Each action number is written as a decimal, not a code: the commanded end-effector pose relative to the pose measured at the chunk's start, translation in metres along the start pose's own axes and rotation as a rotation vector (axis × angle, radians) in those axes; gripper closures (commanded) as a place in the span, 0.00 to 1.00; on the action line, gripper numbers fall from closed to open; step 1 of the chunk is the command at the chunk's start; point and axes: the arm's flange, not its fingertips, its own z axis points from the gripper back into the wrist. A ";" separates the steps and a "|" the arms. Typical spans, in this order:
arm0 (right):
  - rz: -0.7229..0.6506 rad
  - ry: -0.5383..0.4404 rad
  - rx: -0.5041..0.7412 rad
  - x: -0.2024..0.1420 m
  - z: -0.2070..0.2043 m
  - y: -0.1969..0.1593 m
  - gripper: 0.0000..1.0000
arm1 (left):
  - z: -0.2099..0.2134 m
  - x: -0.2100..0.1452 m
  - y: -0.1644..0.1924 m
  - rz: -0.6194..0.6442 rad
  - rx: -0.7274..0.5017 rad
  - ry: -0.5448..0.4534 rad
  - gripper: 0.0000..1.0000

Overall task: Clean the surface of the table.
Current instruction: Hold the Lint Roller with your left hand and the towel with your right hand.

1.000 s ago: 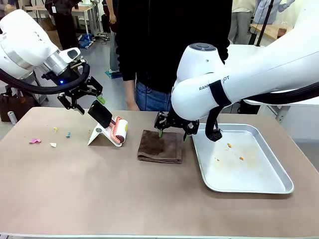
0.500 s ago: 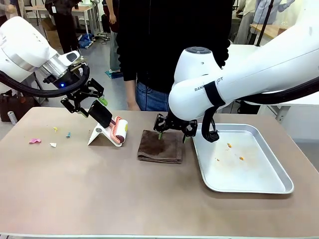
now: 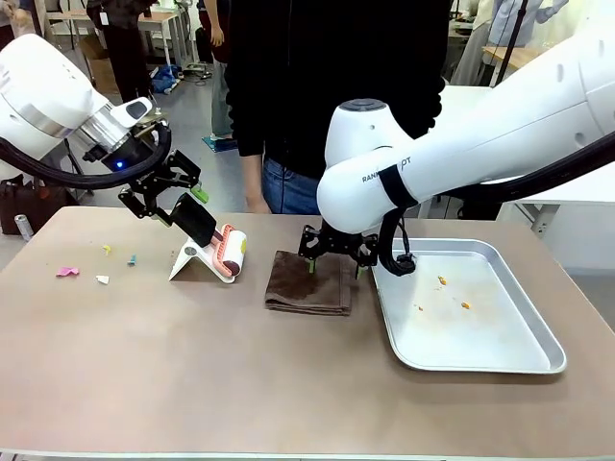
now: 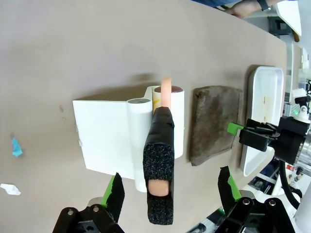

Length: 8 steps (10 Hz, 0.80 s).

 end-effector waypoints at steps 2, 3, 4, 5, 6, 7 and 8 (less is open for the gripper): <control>0.009 -0.013 -0.052 0.007 -0.010 0.006 0.00 | 0.003 -0.002 0.008 -0.015 -0.013 0.010 0.00; 0.027 -0.004 -0.044 0.010 -0.016 0.002 0.00 | 0.003 -0.002 0.008 -0.017 -0.012 0.010 0.00; 0.051 0.007 -0.034 0.010 -0.019 0.002 0.00 | 0.003 -0.001 0.012 -0.017 -0.012 0.010 0.00; 0.057 0.008 -0.027 0.009 -0.020 0.001 0.00 | 0.004 -0.001 0.014 -0.019 -0.012 0.007 0.00; 0.071 0.016 -0.007 0.009 -0.021 0.002 0.00 | 0.005 -0.001 0.014 -0.025 -0.016 0.004 0.00; 0.067 0.016 -0.010 0.009 -0.022 0.002 0.00 | 0.004 -0.001 0.015 -0.028 -0.015 0.007 0.00; 0.064 0.017 -0.017 0.009 -0.023 0.001 0.00 | 0.003 -0.001 0.015 -0.032 -0.014 0.011 0.00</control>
